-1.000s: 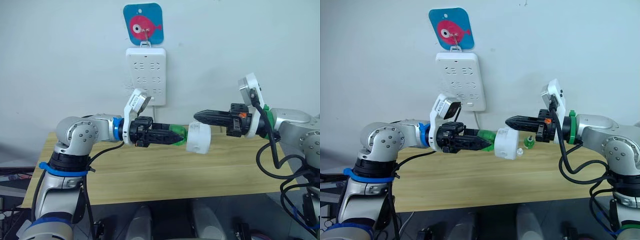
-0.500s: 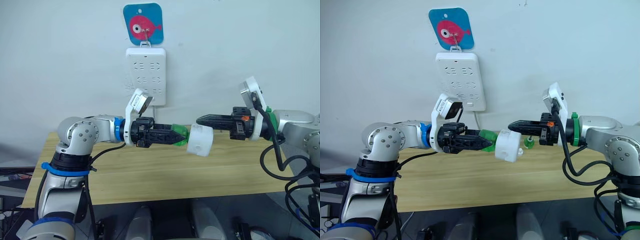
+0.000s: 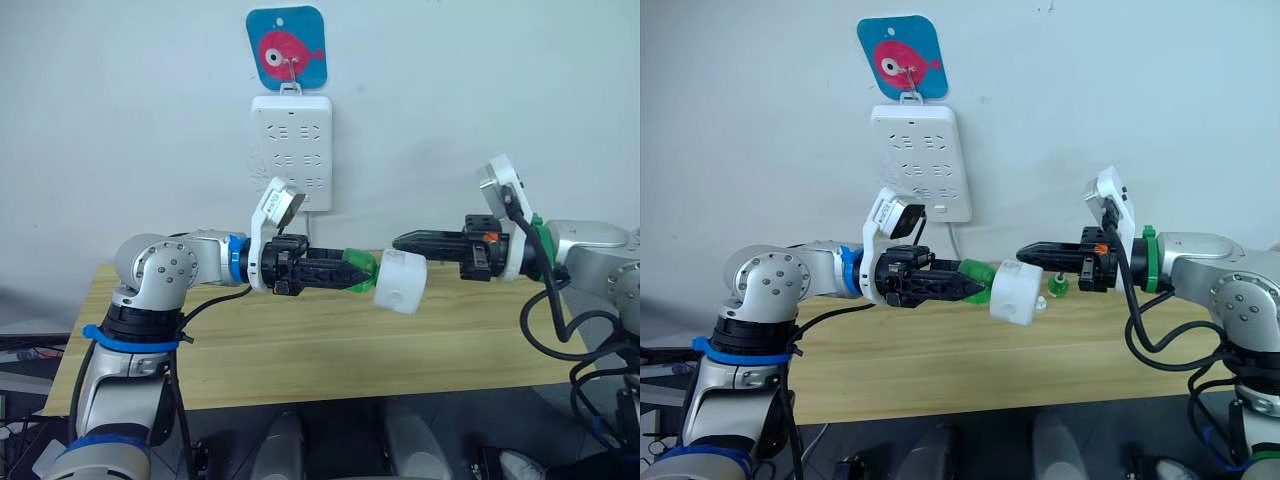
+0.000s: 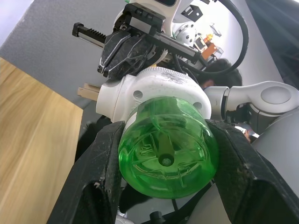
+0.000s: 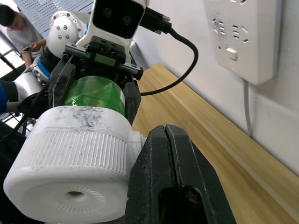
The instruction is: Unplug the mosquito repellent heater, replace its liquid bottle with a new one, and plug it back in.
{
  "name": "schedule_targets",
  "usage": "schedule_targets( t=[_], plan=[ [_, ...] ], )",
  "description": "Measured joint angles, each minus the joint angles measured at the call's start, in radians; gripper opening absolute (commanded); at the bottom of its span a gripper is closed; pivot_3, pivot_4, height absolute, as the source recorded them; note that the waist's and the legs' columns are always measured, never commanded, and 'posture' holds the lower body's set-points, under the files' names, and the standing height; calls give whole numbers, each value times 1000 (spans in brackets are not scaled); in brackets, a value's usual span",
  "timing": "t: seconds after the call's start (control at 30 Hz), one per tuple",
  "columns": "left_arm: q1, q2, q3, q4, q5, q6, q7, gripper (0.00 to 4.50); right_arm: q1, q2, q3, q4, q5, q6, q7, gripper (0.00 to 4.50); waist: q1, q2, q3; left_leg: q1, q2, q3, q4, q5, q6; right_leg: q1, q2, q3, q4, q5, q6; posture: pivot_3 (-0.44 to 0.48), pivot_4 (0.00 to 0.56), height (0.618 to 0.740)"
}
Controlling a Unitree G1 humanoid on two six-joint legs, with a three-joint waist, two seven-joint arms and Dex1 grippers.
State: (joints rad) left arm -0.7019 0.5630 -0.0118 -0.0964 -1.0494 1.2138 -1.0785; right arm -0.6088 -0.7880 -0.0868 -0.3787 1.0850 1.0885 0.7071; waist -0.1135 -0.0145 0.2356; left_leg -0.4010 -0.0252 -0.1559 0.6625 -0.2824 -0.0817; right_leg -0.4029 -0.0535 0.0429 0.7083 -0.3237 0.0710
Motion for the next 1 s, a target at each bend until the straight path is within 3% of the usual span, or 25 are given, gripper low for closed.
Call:
schedule_targets(
  t=[0.03,0.1,0.3,0.47,0.63,0.8,1.0],
  plan=[
    [6,6,-3,-8,22,-27,-3,2300,-1,1,-13,12,3,10,-14,0,0,0,0,0,0,0,0,0,0,0,0,0,0,0,0,-131,220,740],
    [39,29,-23,-35,91,-111,-12,2300,1,-6,-57,51,14,33,-47,551,1,0,0,0,1,0,0,0,0,0,0,0,0,0,0,-131,220,740],
    [87,3,-57,-45,223,-298,-23,2300,91,-26,-219,94,127,115,-135,2761,12,0,0,-1,0,1,0,0,0,0,-1,0,-1,0,0,-144,213,740],
    [83,-27,-68,-42,280,-397,-28,2300,185,-57,-283,99,275,193,-179,4476,8,0,0,-1,0,2,0,-2,3,0,0,1,0,0,0,-147,209,740],
    [78,-45,-68,-39,288,-432,-41,2300,251,-75,-286,119,441,233,-255,4500,4,0,0,-1,0,2,1,-2,3,0,0,1,1,0,0,-140,205,740],
    [67,-75,-68,-23,329,-499,-31,2300,370,-120,-253,172,765,156,-451,4500,3,0,0,-1,0,2,1,-2,4,0,0,1,1,0,0,-132,202,740],
    [67,-123,-65,-17,350,-528,27,2300,437,10,-245,110,854,-4,-625,4500,3,0,0,0,0,2,1,-2,3,0,0,1,3,0,0,-137,203,740]
  ],
)
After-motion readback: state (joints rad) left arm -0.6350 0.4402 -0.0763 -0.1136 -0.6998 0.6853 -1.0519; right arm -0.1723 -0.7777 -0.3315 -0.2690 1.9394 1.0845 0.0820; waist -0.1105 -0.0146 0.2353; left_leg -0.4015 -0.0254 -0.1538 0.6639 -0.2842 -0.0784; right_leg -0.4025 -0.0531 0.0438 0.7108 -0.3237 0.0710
